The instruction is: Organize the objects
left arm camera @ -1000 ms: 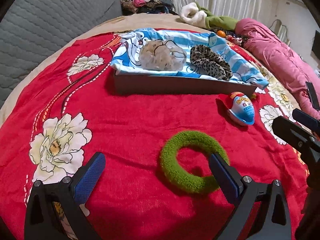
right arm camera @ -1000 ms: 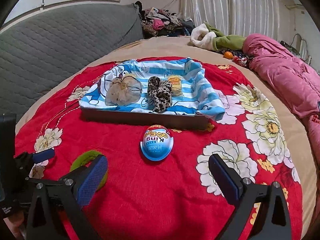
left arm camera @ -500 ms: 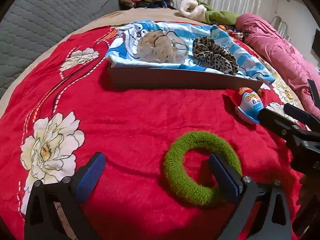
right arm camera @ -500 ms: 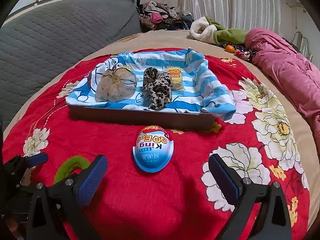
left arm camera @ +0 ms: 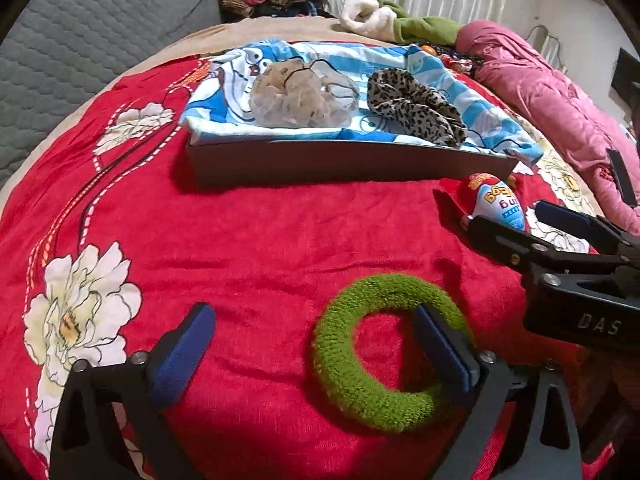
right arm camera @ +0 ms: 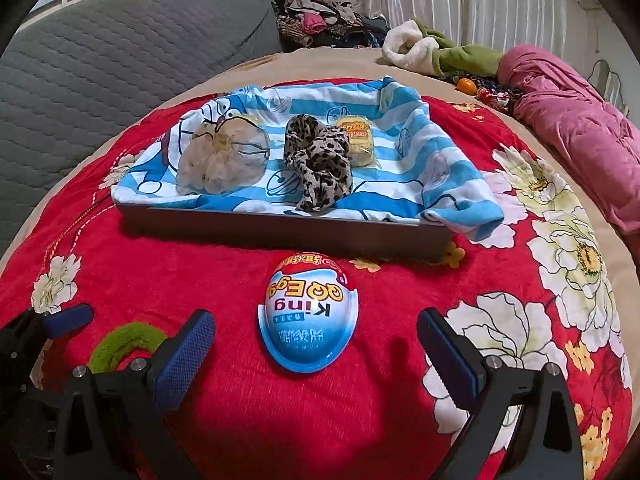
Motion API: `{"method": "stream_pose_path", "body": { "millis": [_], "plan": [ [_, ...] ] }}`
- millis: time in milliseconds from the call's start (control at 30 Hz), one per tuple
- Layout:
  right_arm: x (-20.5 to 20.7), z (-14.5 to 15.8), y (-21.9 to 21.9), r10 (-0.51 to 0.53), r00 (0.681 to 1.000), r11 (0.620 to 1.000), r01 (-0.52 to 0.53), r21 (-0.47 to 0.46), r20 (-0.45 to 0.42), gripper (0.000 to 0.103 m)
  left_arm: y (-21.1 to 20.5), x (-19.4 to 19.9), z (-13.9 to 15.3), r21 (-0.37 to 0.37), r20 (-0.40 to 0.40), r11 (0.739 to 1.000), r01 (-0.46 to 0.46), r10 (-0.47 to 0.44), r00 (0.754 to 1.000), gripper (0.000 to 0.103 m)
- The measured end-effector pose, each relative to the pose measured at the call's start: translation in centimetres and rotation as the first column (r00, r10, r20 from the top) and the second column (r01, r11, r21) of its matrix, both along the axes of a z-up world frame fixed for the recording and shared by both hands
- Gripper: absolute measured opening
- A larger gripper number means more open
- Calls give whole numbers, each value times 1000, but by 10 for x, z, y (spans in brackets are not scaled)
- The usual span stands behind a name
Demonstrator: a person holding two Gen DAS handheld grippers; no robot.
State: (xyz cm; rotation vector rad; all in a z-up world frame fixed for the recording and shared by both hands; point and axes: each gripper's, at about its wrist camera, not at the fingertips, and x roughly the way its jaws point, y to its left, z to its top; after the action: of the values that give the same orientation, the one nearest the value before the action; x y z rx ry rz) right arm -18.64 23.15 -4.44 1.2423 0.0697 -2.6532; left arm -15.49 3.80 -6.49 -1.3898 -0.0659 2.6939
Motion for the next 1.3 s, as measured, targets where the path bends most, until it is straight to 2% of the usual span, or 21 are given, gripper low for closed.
{"method": "stream_pose_path", "body": {
  "millis": [67,133,233,367,467,533,600,767,933,1300],
  "plan": [
    [-2,-2,-1,0,1000,1000,0,-3,6,100,0,1,0,13,3,1000,17,-17,1000,86],
    [-3,-2,0,-3,1000,1000,3,-7,7,98,1,2,0,29,5,999,36,-36,999,70],
    [-5,-4,-1,0,1000,1000,0,-10,14,91,3,4,0,46,9,997,62,-62,998,57],
    [-7,-5,-2,3,1000,1000,-3,-14,23,77,4,4,0,63,11,995,75,-76,997,47],
    [-9,-7,-3,-1,1000,1000,1,-11,31,72,3,4,0,81,11,994,78,-79,997,37],
    [-9,-8,-4,1,999,1000,-1,-12,35,69,3,4,0,83,8,993,79,-80,997,26],
    [-9,-9,-5,4,999,1000,-4,-12,35,64,3,4,0,83,9,993,80,-81,997,22],
    [-10,-10,-6,10,999,1000,-9,-10,43,55,2,4,0,99,11,992,81,-82,997,18],
    [-10,-10,-7,11,999,1000,-11,-3,41,55,3,5,1,103,14,991,85,-87,996,13],
    [3,-3,-2,6,1000,999,-5,-42,29,55,0,10,8,114,5,991,76,-77,997,13]
  ]
}}
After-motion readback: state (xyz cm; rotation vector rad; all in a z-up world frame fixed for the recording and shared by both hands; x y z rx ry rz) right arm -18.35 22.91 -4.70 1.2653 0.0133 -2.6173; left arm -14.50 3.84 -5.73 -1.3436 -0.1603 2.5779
